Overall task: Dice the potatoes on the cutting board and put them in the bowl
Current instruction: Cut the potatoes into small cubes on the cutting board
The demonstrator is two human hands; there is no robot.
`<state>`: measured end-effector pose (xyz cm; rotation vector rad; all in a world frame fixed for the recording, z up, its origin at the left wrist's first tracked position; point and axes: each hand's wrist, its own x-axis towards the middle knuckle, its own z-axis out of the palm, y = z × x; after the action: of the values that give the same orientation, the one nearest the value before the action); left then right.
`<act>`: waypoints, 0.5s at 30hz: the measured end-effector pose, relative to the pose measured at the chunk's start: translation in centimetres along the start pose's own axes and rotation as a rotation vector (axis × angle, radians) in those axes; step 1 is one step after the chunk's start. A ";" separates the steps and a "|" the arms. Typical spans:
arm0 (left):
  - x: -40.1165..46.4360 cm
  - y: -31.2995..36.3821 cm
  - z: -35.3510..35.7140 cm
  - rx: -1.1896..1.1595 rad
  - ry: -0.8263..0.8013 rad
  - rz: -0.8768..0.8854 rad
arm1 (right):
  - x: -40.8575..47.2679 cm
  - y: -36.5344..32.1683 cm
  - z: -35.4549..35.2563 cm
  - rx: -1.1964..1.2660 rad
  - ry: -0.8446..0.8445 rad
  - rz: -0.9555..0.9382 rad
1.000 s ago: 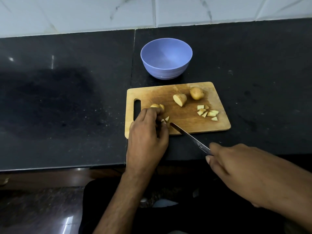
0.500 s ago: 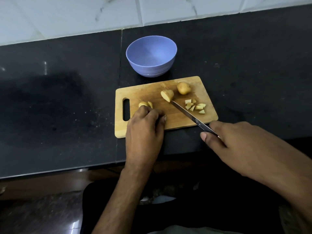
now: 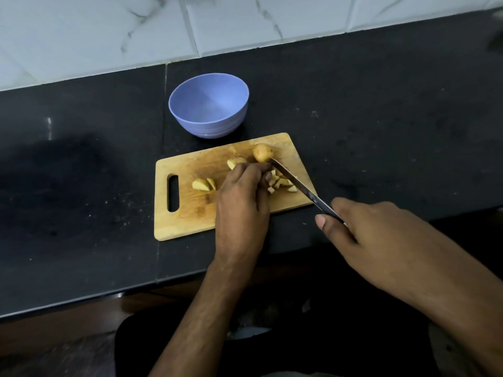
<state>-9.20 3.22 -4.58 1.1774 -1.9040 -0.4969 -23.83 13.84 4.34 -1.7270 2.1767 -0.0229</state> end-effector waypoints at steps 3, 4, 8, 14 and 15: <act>-0.3 -0.1 -0.6 -0.014 0.022 -0.017 | 0.2 -0.2 0.3 -0.013 0.000 -0.016; -0.4 -0.1 -0.9 -0.018 0.031 -0.024 | 0.3 -0.3 0.4 -0.017 0.000 -0.025; -0.8 -0.7 -2.4 0.012 0.056 -0.053 | 0.5 -1.2 0.8 -0.017 -0.001 -0.075; -1.0 -2.9 -5.1 0.065 0.122 -0.142 | 0.8 -2.9 1.2 -0.026 0.005 -0.124; -0.9 -3.5 -5.7 0.087 0.128 -0.158 | 0.9 -3.2 1.3 -0.032 0.009 -0.130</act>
<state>-2.52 2.84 -4.08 1.3901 -1.7468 -0.4155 -20.65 12.48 3.66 -1.8868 2.0783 -0.0287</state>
